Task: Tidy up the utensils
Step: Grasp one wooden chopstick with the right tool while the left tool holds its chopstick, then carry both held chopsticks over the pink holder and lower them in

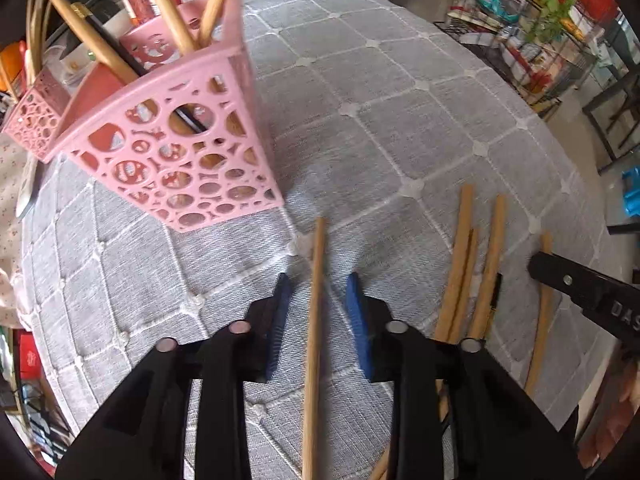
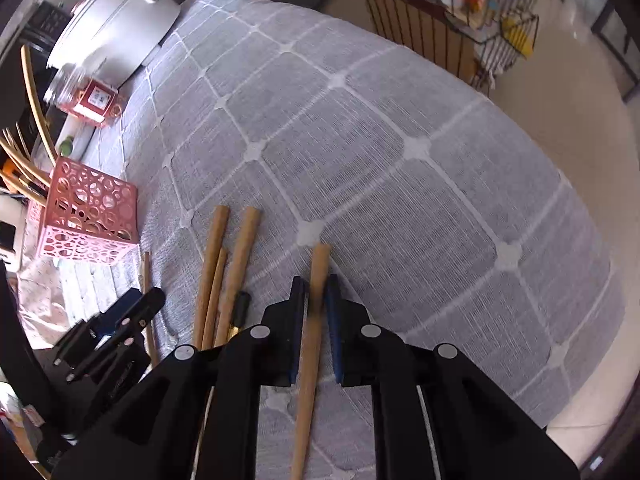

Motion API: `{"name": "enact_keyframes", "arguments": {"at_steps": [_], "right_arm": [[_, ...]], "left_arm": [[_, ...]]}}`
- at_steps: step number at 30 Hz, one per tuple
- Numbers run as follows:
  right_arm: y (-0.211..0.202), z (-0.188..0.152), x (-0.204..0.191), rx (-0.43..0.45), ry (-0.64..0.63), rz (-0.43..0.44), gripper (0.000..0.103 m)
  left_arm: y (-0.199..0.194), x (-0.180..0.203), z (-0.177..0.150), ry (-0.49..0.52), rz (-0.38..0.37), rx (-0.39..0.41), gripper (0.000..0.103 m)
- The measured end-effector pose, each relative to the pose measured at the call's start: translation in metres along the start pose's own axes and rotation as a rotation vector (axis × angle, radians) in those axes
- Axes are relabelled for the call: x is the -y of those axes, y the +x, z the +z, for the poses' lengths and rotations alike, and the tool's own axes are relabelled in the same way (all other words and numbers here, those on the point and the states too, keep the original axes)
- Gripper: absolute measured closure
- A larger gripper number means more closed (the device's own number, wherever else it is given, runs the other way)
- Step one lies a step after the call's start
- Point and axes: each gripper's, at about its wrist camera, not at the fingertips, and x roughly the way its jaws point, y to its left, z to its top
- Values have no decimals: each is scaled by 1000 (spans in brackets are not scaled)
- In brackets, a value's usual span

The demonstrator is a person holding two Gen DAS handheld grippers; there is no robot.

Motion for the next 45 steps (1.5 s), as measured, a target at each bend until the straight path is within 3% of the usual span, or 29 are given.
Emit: {"name": "enact_keyframes", "arguments": {"at_steps": [2, 7, 11, 21, 27, 32, 45], "right_arm": [[1, 1, -1, 12, -8, -3, 94], [-15, -4, 10, 35, 0, 139, 95], [-60, -20, -5, 130, -110, 233, 95], [-163, -64, -46, 292, -332, 337, 95], [-205, -69, -57, 394, -377, 352, 95], [-234, -57, -71, 509, -374, 323, 95], [-285, -18, -126, 704, -423, 384, 95]], "left_arm": [[-2, 5, 0, 28, 5, 5, 97], [-24, -2, -17, 31, -25, 57, 98], [-84, -25, -33, -28, -82, 193, 98], [-191, -64, -77, -148, -85, 483, 98], [-223, -58, -73, -216, -61, 624, 98], [-244, -68, -58, -247, -49, 676, 99], [-280, -91, -12, -293, 22, 790, 98]]}}
